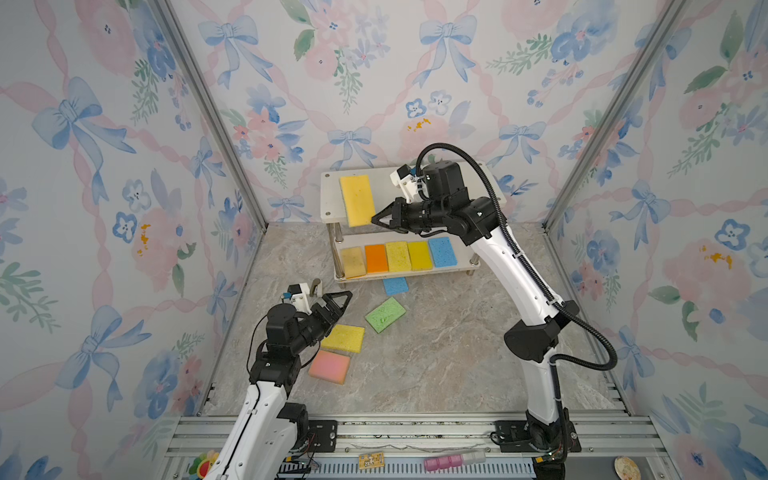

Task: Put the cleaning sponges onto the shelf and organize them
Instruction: 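Carry the scrub sponge up onto the top shelf and release it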

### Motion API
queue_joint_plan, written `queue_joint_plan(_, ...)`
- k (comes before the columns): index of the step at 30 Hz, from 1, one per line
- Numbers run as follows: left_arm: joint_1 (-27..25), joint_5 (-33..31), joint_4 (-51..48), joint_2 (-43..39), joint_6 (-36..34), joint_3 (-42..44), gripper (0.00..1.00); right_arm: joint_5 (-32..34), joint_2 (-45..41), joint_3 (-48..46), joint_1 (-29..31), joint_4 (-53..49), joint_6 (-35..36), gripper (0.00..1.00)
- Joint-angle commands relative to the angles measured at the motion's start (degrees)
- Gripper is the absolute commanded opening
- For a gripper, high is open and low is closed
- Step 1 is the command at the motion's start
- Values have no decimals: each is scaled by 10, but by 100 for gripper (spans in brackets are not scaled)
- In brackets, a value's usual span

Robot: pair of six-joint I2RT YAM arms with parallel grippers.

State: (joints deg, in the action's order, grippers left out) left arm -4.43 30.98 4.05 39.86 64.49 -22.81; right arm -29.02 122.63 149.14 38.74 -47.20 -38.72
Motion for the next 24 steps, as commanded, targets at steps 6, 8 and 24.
queue_joint_plan(6,3,28,-29,-10,-28,-2,98,-30,55,30,-7,133,-110,2)
queue_joint_plan(8,3,28,-30,-6,-29,-4,98,-30,62,31,-8,147,-122,2)
queue_joint_plan(24,0,28,-29,-2,-31,-12,98,-26,92,31,-13,168,-142,21)
